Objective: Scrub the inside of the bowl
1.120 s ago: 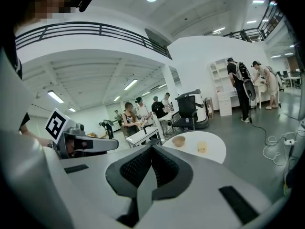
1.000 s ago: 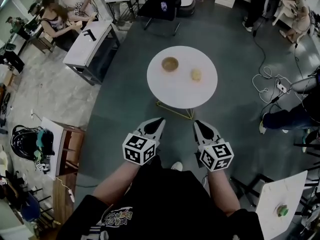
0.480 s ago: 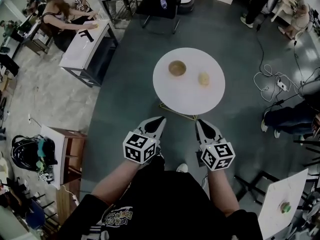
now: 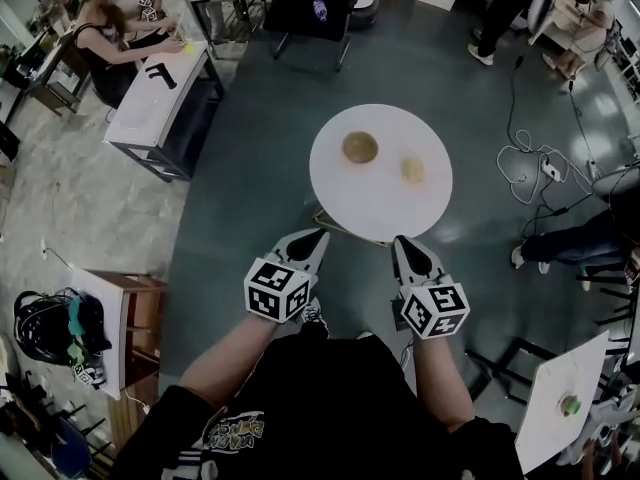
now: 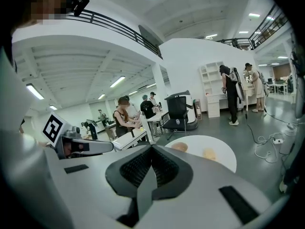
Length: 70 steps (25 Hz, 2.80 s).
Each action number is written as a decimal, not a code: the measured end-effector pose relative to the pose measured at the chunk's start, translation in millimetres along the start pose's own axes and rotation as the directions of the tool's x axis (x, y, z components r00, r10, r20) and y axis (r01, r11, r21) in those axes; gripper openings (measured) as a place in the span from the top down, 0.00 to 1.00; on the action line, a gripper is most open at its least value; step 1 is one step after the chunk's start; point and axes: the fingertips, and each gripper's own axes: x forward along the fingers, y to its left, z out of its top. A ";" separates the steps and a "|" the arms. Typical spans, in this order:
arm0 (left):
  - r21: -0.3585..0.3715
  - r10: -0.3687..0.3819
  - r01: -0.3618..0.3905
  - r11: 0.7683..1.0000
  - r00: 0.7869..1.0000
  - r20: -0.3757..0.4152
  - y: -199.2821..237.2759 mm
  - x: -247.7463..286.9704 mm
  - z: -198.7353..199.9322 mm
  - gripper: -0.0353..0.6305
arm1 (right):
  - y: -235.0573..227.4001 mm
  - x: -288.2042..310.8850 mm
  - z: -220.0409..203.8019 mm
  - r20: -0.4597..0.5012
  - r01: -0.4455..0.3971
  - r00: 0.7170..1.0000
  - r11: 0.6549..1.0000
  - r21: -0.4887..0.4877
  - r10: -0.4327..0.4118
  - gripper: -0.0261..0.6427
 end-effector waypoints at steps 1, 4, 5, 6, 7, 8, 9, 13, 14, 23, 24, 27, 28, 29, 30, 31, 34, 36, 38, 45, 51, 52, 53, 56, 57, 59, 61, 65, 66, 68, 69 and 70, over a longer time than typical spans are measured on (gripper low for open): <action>0.004 -0.006 0.006 1.000 1.000 0.001 3.4 0.2 2.4 0.94 | 0.6 2.0 2.1 0.003 0.011 1.000 1.000 -0.003 -0.011 0.93; 0.013 -0.020 0.019 1.000 1.000 0.008 12.5 1.5 9.7 0.94 | -3.3 8.7 5.3 0.009 0.041 0.999 0.999 -0.011 -0.041 0.93; 0.013 -0.020 0.020 1.000 1.000 0.012 15.2 1.4 11.3 0.94 | -5.8 11.3 5.6 0.008 0.049 0.999 0.999 -0.010 -0.049 0.93; 0.012 -0.018 0.018 1.000 1.000 0.015 17.7 1.3 12.4 0.94 | -8.5 13.5 5.9 0.007 0.055 0.998 0.998 -0.009 -0.055 0.93; 0.010 -0.016 0.016 1.000 1.000 0.017 19.7 1.4 13.3 0.94 | -11.4 15.3 6.6 0.005 0.061 0.998 0.998 -0.007 -0.061 0.93; 0.007 -0.015 0.015 1.000 1.000 0.017 21.4 2.1 14.4 0.94 | -14.2 16.8 7.8 0.004 0.066 0.998 0.998 -0.005 -0.066 0.93; 0.002 -0.014 0.014 1.000 1.000 0.017 22.8 3.2 16.2 0.94 | -16.8 18.2 9.6 0.003 0.071 0.997 0.997 -0.005 -0.071 0.93; -0.012 -0.020 0.020 1.000 0.999 0.033 23.7 12.3 27.1 0.94 | -27.5 28.9 14.0 -0.008 0.081 0.997 0.997 0.000 -0.081 0.93; -0.008 -0.020 0.020 1.000 0.999 0.034 24.3 16.5 28.8 0.94 | -32.0 33.2 14.1 -0.011 0.082 0.997 0.997 0.004 -0.082 0.93; -0.048 0.050 -0.050 0.998 0.999 0.002 55.7 43.6 29.9 0.94 | -74.9 74.8 17.6 -0.046 0.073 0.996 0.997 0.021 -0.072 0.93; -0.047 0.055 -0.055 0.997 0.998 -0.005 56.5 47.0 30.4 0.94 | -80.5 78.4 16.0 -0.052 0.072 0.996 0.997 0.029 -0.070 0.93; -0.041 0.063 -0.064 0.997 0.998 -0.018 57.0 63.4 33.5 0.94 | -101.5 87.6 12.2 -0.070 0.075 0.995 0.996 0.048 -0.071 0.93; -0.041 0.063 -0.064 0.997 0.998 -0.019 56.4 69.9 33.9 0.94 | -108.9 90.0 10.5 -0.075 0.078 0.994 0.996 0.053 -0.074 0.93; -0.042 0.061 -0.061 0.997 0.998 -0.018 55.6 76.3 34.0 0.94 | -116.3 92.2 8.4 -0.080 0.081 0.994 0.995 0.057 -0.077 0.93; -0.044 0.058 -0.059 0.997 0.998 -0.015 54.6 82.7 34.1 0.94 | -123.7 94.7 6.1 -0.085 0.085 0.993 0.994 0.061 -0.080 0.93; -0.045 0.056 -0.057 0.997 0.998 -0.011 53.8 89.3 34.5 0.94 | -131.2 97.6 4.2 -0.091 0.090 0.992 0.994 0.063 -0.084 0.93; -0.044 0.055 -0.055 0.997 0.998 -0.015 52.3 109.3 36.6 0.94 | -153.6 106.5 2.4 -0.104 0.104 0.990 0.992 0.071 -0.097 0.93; -0.046 0.055 -0.057 0.997 0.998 -0.030 51.3 119.7 35.5 0.94 | -165.3 111.0 0.9 -0.110 0.112 0.989 0.991 0.079 -0.103 0.93; -0.048 0.056 -0.058 0.997 0.997 -0.046 50.1 128.5 32.3 0.94 | -175.7 115.2 -3.4 -0.118 0.118 0.987 0.989 0.088 -0.108 0.93; -0.062 0.065 -0.071 0.996 0.993 -0.099 56.3 156.3 14.8 0.94 | -212.8 137.2 -23.9 -0.146 0.149 0.980 0.982 0.117 -0.131 0.92; -0.088 0.067 -0.079 0.993 0.989 -0.129 62.7 171.8 7.1 0.94 | -237.7 158.2 -38.8 -0.202 0.180 0.967 0.977 0.116 -0.154 0.80; -0.092 0.067 -0.080 0.993 0.989 -0.134 62.6 175.3 5.1 0.94 | -242.8 161.8 -42.4 -0.213 0.183 0.964 0.977 0.112 -0.157 0.79; -0.096 0.067 -0.081 0.992 0.988 -0.139 62.8 178.6 3.0 0.94 | -248.2 165.4 -46.4 -0.224 0.190 0.961 0.976 0.104 -0.163 0.79; -0.108 0.072 -0.089 0.990 0.986 -0.153 65.6 186.3 -3.0 0.94 | -263.3 175.5 -59.1 -0.260 0.215 0.947 0.974 0.075 -0.189 0.74; -0.111 0.075 -0.093 0.989 0.985 -0.158 66.4 188.2 -5.3 0.94 | -267.3 178.3 -64.1 -0.273 0.219 0.943 0.973 0.070 -0.192 0.72; -0.117 0.081 -0.101 0.988 0.983 -0.167 67.3 191.4 -10.1 0.94 | -273.2 183.9 -75.8 -0.305 0.217 0.933 0.975 0.050 -0.192 0.69; -0.120 0.087 -0.109 0.987 0.981 -0.175 70.0 193.6 -13.8 0.94 | -278.0 191.9 -87.9 -0.341 0.214 0.920 0.977 0.021 -0.194 0.64; -0.132 0.102 -0.128 0.983 0.977 -0.186 81.5 199.5 -20.2 0.94 | -293.0 210.9 -104.1 -0.384 0.244 0.896 0.970 0.010 -0.222 0.60; -0.135 0.106 -0.133 0.982 0.976 -0.189 84.1 201.4 -22.7 0.94 | -297.0 214.8 -107.6 -0.390 0.253 0.892 0.967 0.007 -0.230 0.59; -0.139 0.113 -0.141 0.980 0.974 -0.194 87.8 205.0 -26.9 0.94 | -303.3 221.0 -113.6 -0.401 0.265 0.884 0.964 0.003 -0.241 0.59; -0.141 0.116 -0.145 0.979 0.974 -0.197 89.5 206.6 -28.2 0.94 | -305.3 223.9 -116.2 -0.407 0.268 0.880 0.963 0.003 -0.244 0.59; -0.142 0.119 -0.149 0.979 0.973 -0.199 91.4 208.3 -28.8 0.94 | -306.8 226.8 -118.5 -0.413 0.270 0.877 0.963 0.004 -0.244 0.58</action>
